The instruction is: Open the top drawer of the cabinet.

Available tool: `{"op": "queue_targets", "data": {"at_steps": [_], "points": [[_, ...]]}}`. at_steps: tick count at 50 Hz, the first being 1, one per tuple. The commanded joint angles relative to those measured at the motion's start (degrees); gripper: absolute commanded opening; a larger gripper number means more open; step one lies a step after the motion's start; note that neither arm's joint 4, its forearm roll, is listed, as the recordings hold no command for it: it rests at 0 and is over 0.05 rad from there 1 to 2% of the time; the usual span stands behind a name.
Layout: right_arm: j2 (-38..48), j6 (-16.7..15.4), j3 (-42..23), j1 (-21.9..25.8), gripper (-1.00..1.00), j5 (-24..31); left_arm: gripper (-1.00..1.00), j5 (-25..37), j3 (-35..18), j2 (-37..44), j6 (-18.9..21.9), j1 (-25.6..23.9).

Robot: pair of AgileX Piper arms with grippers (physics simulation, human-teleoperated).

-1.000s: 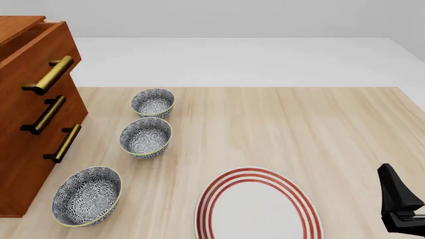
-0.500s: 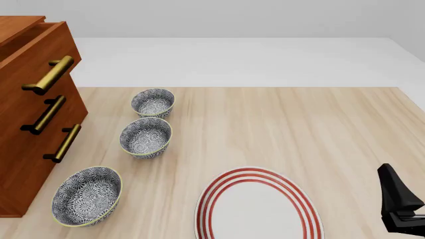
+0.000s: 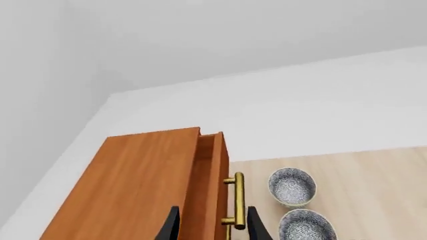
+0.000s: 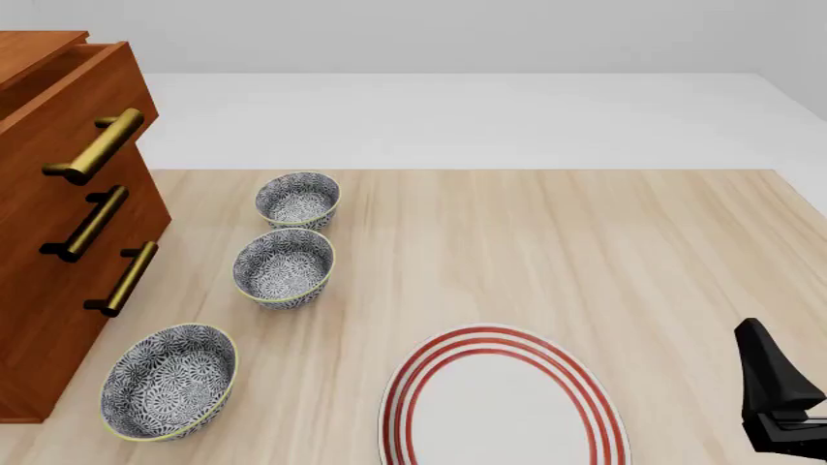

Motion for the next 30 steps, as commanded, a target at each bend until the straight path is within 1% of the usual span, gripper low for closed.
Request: {"op": "queue_targets", "data": {"at_steps": [1, 7, 10, 20, 25, 30], "points": [[0.0, 0.0, 0.0, 0.0, 1.00, 0.0, 1.00, 4.0, -4.2, 4.2, -6.3, 1.5], [0.0, 0.0, 0.0, 0.0, 1.00, 0.0, 1.00, 3.5, -3.1, 6.0, -7.5, 1.1], [0.0, 0.0, 0.0, 0.0, 1.00, 0.0, 1.00, 3.6, -2.5, 6.4, -7.4, 0.7], [0.0, 0.0, 0.0, 0.0, 1.00, 0.0, 1.00, 3.1, -1.3, 8.0, -7.5, 1.7], [0.0, 0.0, 0.0, 0.0, 1.00, 0.0, 1.00, 3.3, -1.4, 8.9, -8.7, 1.7], [0.0, 0.0, 0.0, 0.0, 1.00, 0.0, 1.00, 2.6, -1.8, 9.9, -9.1, 2.8]]}}
